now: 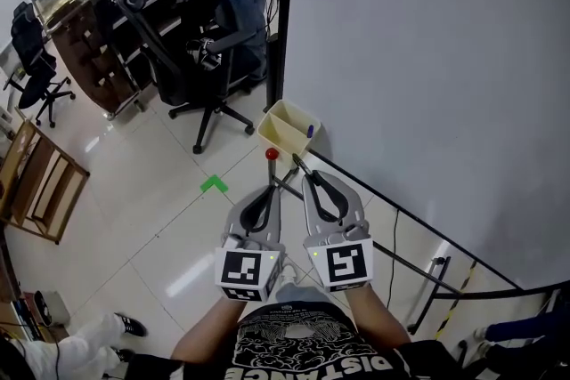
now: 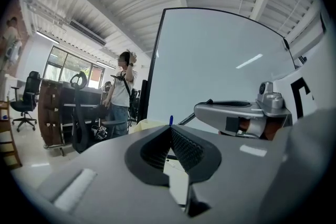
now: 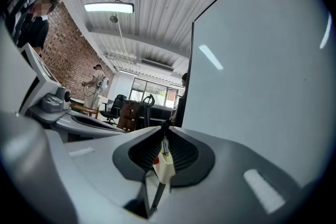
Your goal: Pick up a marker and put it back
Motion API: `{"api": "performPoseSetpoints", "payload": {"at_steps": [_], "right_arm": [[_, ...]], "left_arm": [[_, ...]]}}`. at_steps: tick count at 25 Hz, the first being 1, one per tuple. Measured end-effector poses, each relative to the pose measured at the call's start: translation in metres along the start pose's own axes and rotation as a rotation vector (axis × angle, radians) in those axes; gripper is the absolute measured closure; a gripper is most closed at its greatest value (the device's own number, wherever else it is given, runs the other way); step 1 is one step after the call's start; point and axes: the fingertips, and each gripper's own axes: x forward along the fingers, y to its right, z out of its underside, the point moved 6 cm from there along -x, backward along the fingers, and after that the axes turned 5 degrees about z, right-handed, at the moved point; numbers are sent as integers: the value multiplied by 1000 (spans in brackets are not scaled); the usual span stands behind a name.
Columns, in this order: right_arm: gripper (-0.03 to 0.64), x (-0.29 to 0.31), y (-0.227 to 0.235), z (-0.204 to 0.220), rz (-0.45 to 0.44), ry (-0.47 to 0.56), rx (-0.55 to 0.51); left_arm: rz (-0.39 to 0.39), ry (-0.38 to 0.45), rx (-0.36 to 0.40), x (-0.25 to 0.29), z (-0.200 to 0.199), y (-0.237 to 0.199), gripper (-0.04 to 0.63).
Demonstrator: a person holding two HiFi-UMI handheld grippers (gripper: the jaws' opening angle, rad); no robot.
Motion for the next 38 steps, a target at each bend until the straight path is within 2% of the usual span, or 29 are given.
{"api": "performPoseSetpoints", "payload": {"at_steps": [19, 38], "right_arm": [[581, 57, 8, 45, -69, -164, -35], [580, 70, -1, 69, -73, -191, -53]], "left_arm": [[-43, -22, -10, 31, 6, -22, 591], [-70, -39, -15, 28, 12, -31, 591]]}}
